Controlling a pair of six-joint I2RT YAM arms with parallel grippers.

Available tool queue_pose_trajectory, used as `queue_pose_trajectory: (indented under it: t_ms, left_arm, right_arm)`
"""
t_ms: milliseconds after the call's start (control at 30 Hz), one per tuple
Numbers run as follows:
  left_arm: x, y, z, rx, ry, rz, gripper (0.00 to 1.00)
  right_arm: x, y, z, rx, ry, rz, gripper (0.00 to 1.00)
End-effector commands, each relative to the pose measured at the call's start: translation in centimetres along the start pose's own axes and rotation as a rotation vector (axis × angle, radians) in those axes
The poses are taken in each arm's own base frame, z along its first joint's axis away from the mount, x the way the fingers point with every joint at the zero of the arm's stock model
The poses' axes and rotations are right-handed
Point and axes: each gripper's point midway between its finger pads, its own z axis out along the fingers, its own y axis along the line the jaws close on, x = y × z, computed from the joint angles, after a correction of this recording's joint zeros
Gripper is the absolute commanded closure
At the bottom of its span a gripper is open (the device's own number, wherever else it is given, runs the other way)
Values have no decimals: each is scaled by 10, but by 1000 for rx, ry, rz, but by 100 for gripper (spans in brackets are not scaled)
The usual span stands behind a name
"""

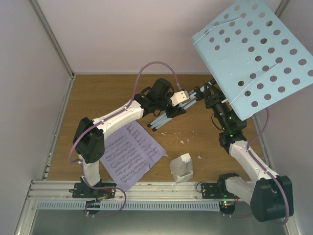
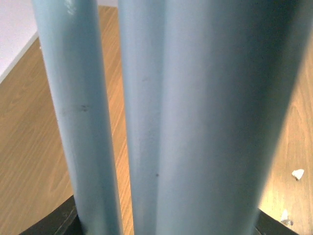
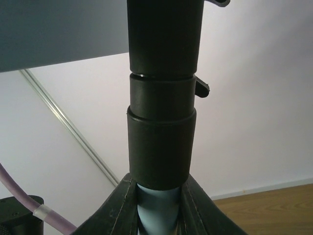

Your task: Pack up the instrument practice props

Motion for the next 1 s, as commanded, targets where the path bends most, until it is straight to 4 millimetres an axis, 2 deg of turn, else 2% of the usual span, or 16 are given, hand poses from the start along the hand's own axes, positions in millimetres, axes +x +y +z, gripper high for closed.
queue_pose_trajectory:
  t_ms: [0, 300, 500, 767, 967]
  left_arm:
    - [-74, 32, -43, -190, -227, 139, 100]
    - [-16, 22, -21, -167, -132, 29, 100]
    - [19, 10, -8, -138, -124, -98, 100]
    - [27, 8, 5, -103, -131, -198, 100]
    - [39, 8, 14, -97, -102, -204, 100]
  right_arm:
    - [21, -30, -2, 82, 13, 28, 100]
    - [68, -61, 2, 123, 117, 108, 100]
    - [98, -87, -10, 208, 193, 118, 96]
    - [134, -111, -14, 251, 278, 168, 90]
    - [148, -125, -21, 297, 299, 192, 79]
